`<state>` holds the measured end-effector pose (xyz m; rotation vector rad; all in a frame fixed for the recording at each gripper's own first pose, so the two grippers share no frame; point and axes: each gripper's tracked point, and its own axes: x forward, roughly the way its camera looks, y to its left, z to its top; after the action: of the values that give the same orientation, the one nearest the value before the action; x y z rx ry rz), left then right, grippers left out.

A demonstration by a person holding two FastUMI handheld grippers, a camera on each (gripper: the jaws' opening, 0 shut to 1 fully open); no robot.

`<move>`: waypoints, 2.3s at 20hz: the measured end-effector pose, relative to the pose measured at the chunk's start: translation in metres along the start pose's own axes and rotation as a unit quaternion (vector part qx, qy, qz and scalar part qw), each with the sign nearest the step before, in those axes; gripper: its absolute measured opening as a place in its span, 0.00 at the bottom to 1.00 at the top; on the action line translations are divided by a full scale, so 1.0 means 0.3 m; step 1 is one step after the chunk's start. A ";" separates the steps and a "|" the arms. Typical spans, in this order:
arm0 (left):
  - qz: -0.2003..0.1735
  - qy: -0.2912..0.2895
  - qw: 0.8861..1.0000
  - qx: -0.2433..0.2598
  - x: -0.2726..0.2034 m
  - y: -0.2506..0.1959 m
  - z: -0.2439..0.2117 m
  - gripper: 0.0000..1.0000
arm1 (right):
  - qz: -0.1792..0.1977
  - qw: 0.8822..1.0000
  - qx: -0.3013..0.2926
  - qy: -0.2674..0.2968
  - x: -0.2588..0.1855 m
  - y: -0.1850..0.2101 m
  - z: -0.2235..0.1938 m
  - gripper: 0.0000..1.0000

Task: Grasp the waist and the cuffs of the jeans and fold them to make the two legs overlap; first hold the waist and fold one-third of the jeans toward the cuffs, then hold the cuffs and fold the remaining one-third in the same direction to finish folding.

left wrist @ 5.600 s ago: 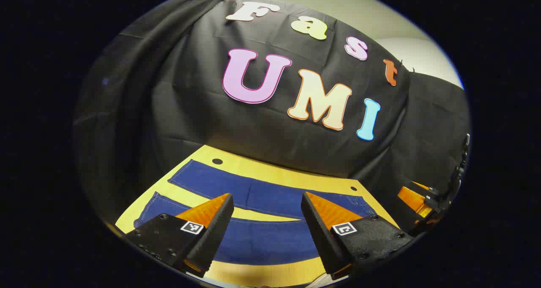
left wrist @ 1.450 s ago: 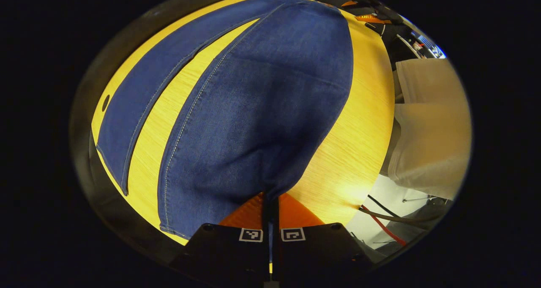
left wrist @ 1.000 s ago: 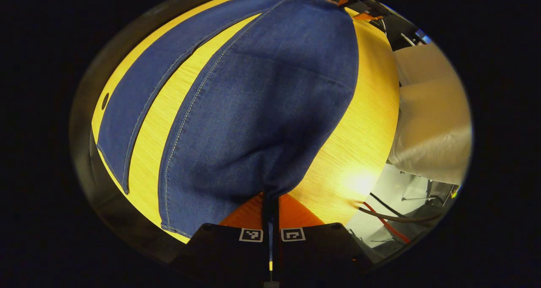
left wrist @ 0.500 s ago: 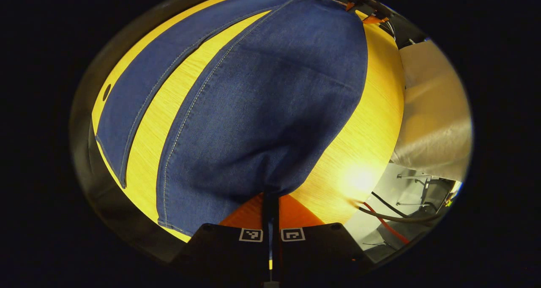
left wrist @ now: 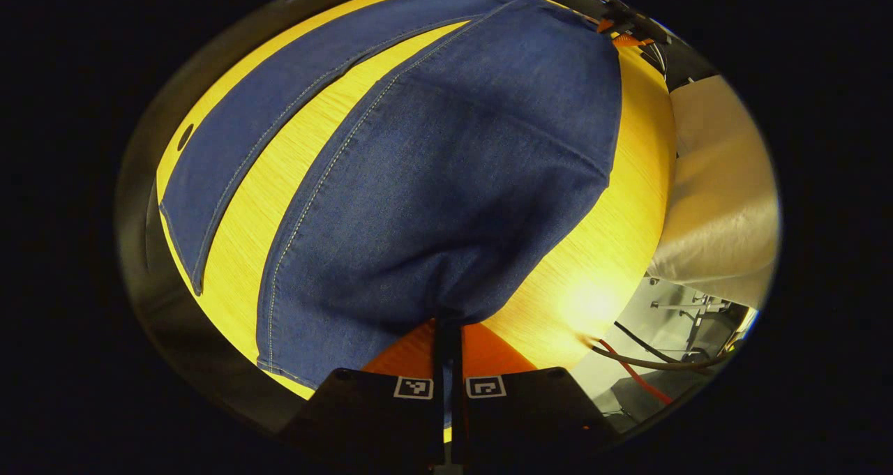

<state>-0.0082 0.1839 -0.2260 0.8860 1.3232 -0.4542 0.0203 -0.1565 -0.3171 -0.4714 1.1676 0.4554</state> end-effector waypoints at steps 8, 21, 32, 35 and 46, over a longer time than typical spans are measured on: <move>0.015 0.012 1.000 -0.011 0.000 -0.008 -0.002 0.03 | -0.043 0.997 0.065 -0.013 -0.014 -0.005 -0.006 0.10; 0.247 -0.008 0.944 -0.218 -0.204 0.132 0.059 0.00 | -0.179 0.963 0.186 -0.076 -0.200 -0.071 0.140 0.03; 0.417 -0.105 0.864 -0.262 -0.454 0.283 0.295 0.00 | -0.260 0.919 0.222 -0.195 -0.345 -0.404 0.532 0.02; 0.450 -0.110 0.850 -0.250 -0.488 0.333 0.410 0.00 | -0.275 0.913 0.220 -0.204 -0.292 -0.518 0.627 0.02; 0.504 -0.113 0.831 -0.204 -0.474 0.154 0.772 0.00 | -0.230 0.925 0.247 -0.175 0.167 -0.748 0.755 0.02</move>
<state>0.1413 0.0064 -0.0773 0.9904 0.5459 0.5321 0.3353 -0.2052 -0.2663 -0.1967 0.7502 -0.1646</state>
